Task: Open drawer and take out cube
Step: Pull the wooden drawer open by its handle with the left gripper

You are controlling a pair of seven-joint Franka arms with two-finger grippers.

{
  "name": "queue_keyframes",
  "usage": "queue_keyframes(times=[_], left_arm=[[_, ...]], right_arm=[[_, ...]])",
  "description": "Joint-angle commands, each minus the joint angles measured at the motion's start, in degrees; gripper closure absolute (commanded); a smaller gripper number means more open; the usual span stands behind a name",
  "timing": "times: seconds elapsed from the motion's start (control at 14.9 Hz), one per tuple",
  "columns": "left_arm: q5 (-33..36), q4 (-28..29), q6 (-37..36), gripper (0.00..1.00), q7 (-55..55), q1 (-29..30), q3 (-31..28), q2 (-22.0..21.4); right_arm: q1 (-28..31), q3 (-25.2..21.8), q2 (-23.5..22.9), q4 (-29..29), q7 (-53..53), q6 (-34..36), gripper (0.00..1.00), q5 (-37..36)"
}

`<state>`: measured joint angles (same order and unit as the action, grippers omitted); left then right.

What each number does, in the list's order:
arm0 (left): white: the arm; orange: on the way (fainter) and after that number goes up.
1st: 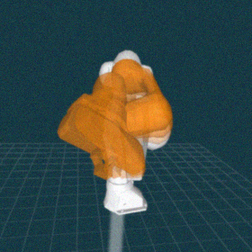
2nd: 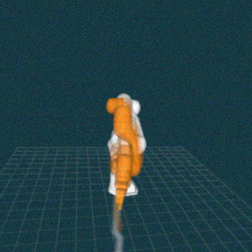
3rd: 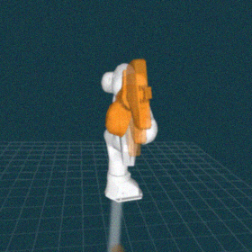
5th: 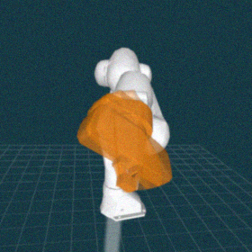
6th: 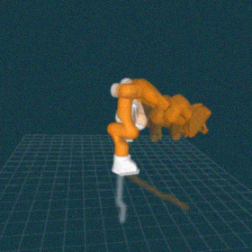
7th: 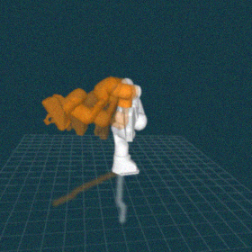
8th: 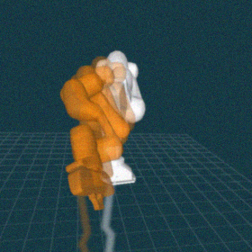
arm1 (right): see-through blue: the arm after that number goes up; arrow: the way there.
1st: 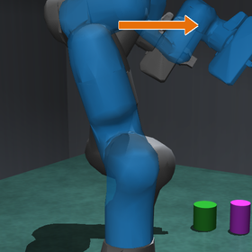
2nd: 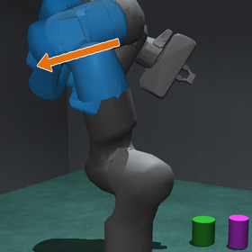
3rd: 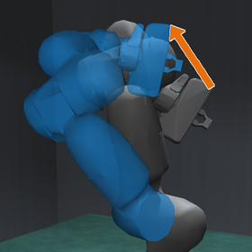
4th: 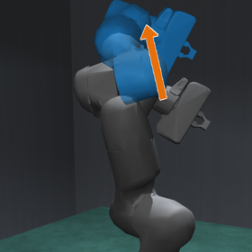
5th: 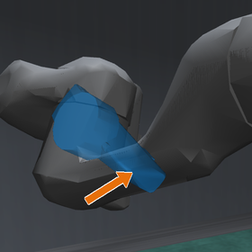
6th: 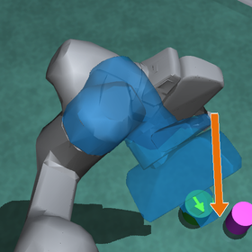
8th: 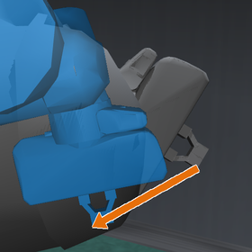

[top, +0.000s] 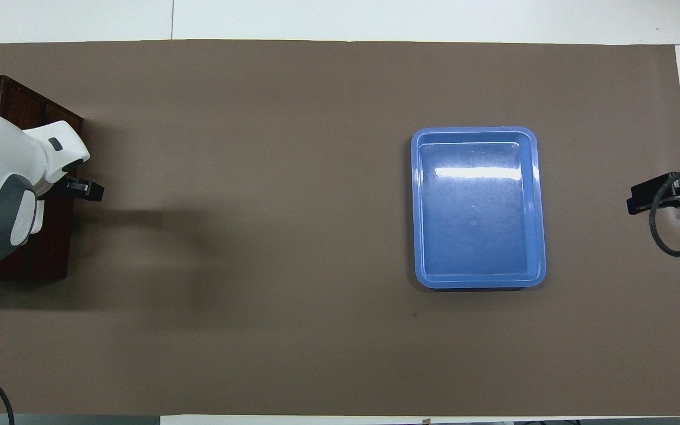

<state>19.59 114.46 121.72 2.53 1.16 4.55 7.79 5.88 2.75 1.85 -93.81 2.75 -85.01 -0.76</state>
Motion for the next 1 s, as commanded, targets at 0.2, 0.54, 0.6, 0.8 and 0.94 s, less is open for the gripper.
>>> queue_keyframes(times=[0.2, 0.54, 0.6, 0.8, 0.94], left_arm=[[0.63, 0.95, -1.39, 0.00, -1.12, -8.62, -0.06, -1.28], [0.54, 0.94, -1.92, 0.00, -1.12, -11.70, -0.06, -1.46], [0.54, 0.86, -1.92, 0.00, -1.38, -11.97, -0.06, -1.46], [0.54, 0.77, -2.18, 0.00, -1.38, -11.97, -0.06, -1.37], [0.54, -3.59, -7.42, 0.00, -1.21, -12.06, -0.06, -0.59]], right_arm=[[1.41, 0.85, 0.96, -0.85, 0.67, 0.63, 0.00, 0.93], [1.41, 0.85, 1.05, -0.85, 0.67, 0.63, 0.00, 0.93], [1.41, 0.85, 1.05, -0.77, 0.67, 0.63, 0.00, 0.93], [1.41, 0.85, 1.05, -0.85, 0.67, 0.63, 0.00, 0.93], [1.41, 0.85, 0.96, -0.85, 0.67, 0.63, 0.00, 0.93]])
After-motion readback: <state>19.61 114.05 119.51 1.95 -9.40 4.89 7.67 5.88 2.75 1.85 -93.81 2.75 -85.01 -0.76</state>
